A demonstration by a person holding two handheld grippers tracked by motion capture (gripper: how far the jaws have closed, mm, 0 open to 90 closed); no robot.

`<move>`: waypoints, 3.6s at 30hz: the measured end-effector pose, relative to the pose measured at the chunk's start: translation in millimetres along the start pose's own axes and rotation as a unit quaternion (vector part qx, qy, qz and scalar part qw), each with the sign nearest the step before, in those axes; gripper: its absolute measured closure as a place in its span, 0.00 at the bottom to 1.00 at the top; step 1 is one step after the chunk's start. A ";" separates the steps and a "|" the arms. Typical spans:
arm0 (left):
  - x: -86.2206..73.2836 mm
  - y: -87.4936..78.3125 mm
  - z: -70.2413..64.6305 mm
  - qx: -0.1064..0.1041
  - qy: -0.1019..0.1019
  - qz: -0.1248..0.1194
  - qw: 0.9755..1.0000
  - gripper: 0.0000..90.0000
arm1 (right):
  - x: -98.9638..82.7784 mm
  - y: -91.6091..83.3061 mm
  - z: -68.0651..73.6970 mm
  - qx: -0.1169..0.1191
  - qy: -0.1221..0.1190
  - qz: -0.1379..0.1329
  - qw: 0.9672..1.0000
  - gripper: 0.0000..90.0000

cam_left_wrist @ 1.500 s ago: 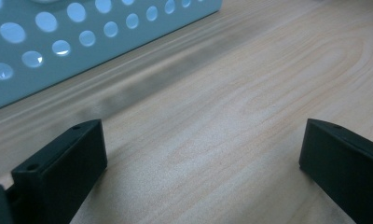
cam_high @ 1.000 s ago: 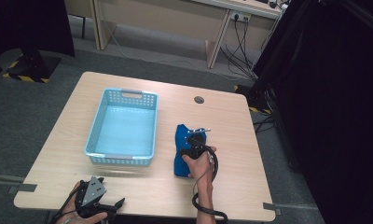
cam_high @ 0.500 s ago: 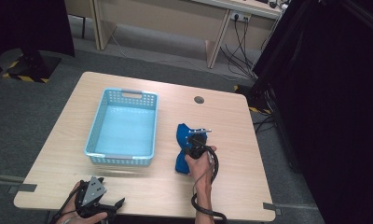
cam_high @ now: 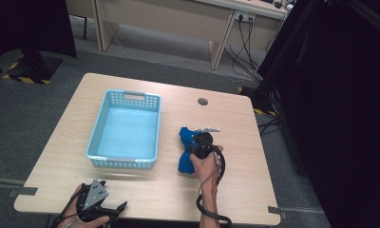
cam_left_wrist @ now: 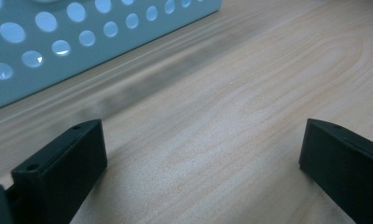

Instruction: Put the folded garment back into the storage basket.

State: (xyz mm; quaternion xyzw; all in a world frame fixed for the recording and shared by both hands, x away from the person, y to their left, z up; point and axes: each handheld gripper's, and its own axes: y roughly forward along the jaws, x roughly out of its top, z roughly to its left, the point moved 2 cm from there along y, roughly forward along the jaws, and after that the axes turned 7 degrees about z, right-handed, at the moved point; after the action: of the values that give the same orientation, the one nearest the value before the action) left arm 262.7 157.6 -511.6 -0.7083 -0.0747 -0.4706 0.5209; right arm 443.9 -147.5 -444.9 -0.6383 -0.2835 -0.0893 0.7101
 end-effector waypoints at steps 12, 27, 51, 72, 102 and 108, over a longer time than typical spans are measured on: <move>0.0 0.0 0.1 0.000 0.001 0.000 1.000 0.00 | 11.0 -16.0 3.2 0.000 -0.007 -0.024 1.000 0.78; 0.0 0.0 -0.1 0.000 0.000 0.000 1.000 0.00 | 27.7 -34.9 10.0 -0.001 -0.017 -0.042 0.999 0.78; 0.0 0.0 0.1 0.000 0.000 0.000 1.000 0.00 | 58.4 -63.3 34.5 0.005 -0.041 -0.070 0.997 0.78; -0.2 -0.3 -0.2 -0.001 0.000 0.000 1.000 0.00 | 82.2 -80.8 74.4 0.027 -0.068 -0.092 0.993 0.78; -0.3 -0.6 -0.4 -0.002 0.001 0.001 1.000 0.00 | 106.1 -64.7 135.3 0.050 -0.112 -0.083 0.989 0.78; -0.3 -0.6 -0.3 -0.002 0.001 0.001 1.000 0.00 | 108.5 -56.9 145.0 0.057 -0.120 -0.073 0.988 0.78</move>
State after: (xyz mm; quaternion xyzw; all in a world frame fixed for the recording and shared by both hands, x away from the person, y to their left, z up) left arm 262.0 157.7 -511.4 -0.7087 -0.0724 -0.4713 0.5200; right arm 463.5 7.2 -336.6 -0.5804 -0.4173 -0.0474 0.6976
